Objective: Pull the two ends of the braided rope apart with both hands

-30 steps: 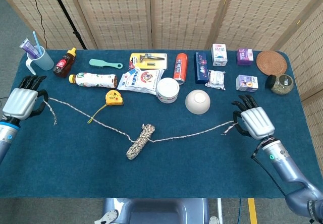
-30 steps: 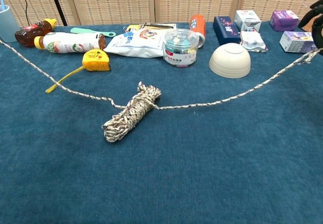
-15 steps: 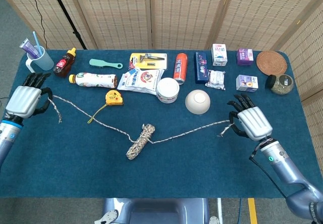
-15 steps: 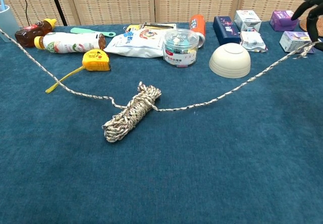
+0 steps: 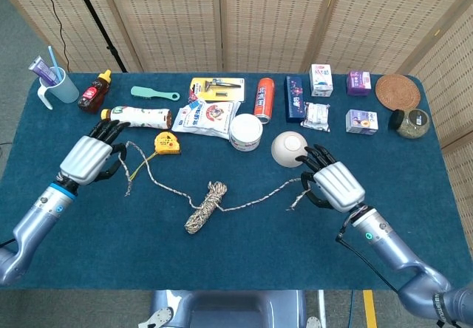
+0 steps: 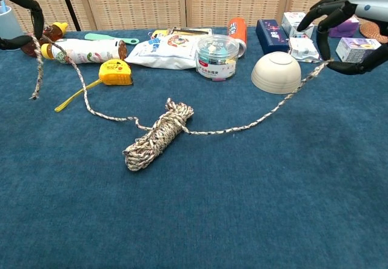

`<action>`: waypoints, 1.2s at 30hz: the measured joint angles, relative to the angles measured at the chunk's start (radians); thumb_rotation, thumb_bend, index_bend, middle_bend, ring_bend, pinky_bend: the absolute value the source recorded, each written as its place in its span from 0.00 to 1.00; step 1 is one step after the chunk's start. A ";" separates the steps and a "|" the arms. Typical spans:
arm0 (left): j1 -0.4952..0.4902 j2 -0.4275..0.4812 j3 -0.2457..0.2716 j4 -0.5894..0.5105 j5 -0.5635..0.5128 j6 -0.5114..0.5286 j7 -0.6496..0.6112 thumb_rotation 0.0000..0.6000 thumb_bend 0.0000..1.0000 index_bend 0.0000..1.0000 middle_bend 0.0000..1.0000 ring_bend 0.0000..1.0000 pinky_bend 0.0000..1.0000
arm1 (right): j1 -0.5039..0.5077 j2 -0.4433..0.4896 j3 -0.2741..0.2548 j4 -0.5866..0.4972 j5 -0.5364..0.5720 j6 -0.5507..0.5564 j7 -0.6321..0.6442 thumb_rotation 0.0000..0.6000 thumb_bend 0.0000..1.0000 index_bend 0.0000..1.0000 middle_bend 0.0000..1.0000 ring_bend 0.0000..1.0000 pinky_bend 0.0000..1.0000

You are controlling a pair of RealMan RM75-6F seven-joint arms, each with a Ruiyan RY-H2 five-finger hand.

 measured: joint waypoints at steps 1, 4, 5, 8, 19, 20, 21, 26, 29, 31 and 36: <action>-0.003 0.002 0.001 -0.014 -0.003 -0.009 0.006 1.00 0.39 0.18 0.01 0.00 0.00 | 0.002 -0.002 0.001 -0.004 0.004 -0.006 -0.008 1.00 0.47 0.21 0.02 0.00 0.00; -0.010 0.014 0.003 -0.062 -0.019 -0.042 0.025 1.00 0.29 0.01 0.00 0.00 0.00 | 0.007 -0.006 0.004 -0.016 0.022 -0.019 -0.036 1.00 0.41 0.02 0.00 0.00 0.00; -0.012 0.021 0.003 -0.081 -0.027 -0.053 0.033 1.00 0.27 0.00 0.00 0.00 0.00 | 0.008 -0.006 0.006 -0.021 0.029 -0.023 -0.047 1.00 0.39 0.00 0.00 0.00 0.00; -0.015 0.040 0.003 -0.122 -0.048 -0.071 0.055 1.00 0.25 0.00 0.00 0.00 0.00 | 0.006 -0.004 0.010 -0.033 0.049 -0.024 -0.071 1.00 0.31 0.00 0.00 0.00 0.00; 0.071 0.145 0.008 -0.228 -0.137 -0.014 0.094 1.00 0.24 0.00 0.00 0.00 0.00 | -0.080 0.062 0.016 -0.048 0.098 0.074 -0.062 1.00 0.31 0.04 0.00 0.00 0.00; 0.090 0.156 0.011 -0.235 -0.145 0.003 0.096 1.00 0.25 0.00 0.00 0.00 0.00 | -0.094 0.071 0.016 -0.049 0.105 0.088 -0.061 1.00 0.31 0.06 0.00 0.00 0.00; 0.105 0.163 0.015 -0.238 -0.150 0.016 0.096 1.00 0.25 0.01 0.00 0.00 0.00 | -0.104 0.076 0.015 -0.049 0.110 0.100 -0.060 1.00 0.31 0.10 0.00 0.00 0.00; 0.188 0.201 0.040 -0.259 -0.166 0.096 0.102 1.00 0.25 0.05 0.00 0.00 0.00 | -0.156 0.101 0.011 -0.053 0.129 0.153 -0.063 1.00 0.31 0.17 0.00 0.00 0.00; 0.245 0.222 0.059 -0.276 -0.166 0.155 0.103 1.00 0.24 0.07 0.00 0.00 0.00 | -0.199 0.119 0.003 -0.065 0.140 0.194 -0.072 1.00 0.31 0.18 0.00 0.00 0.00; 0.281 0.233 0.072 -0.286 -0.162 0.192 0.101 1.00 0.24 0.07 0.00 0.00 0.00 | -0.222 0.129 -0.002 -0.072 0.145 0.216 -0.076 1.00 0.31 0.18 0.00 0.00 0.00; 0.372 0.255 0.102 -0.306 -0.134 0.295 0.094 1.00 0.24 0.08 0.00 0.00 0.00 | -0.284 0.150 -0.020 -0.093 0.149 0.276 -0.093 1.00 0.31 0.18 0.00 0.00 0.00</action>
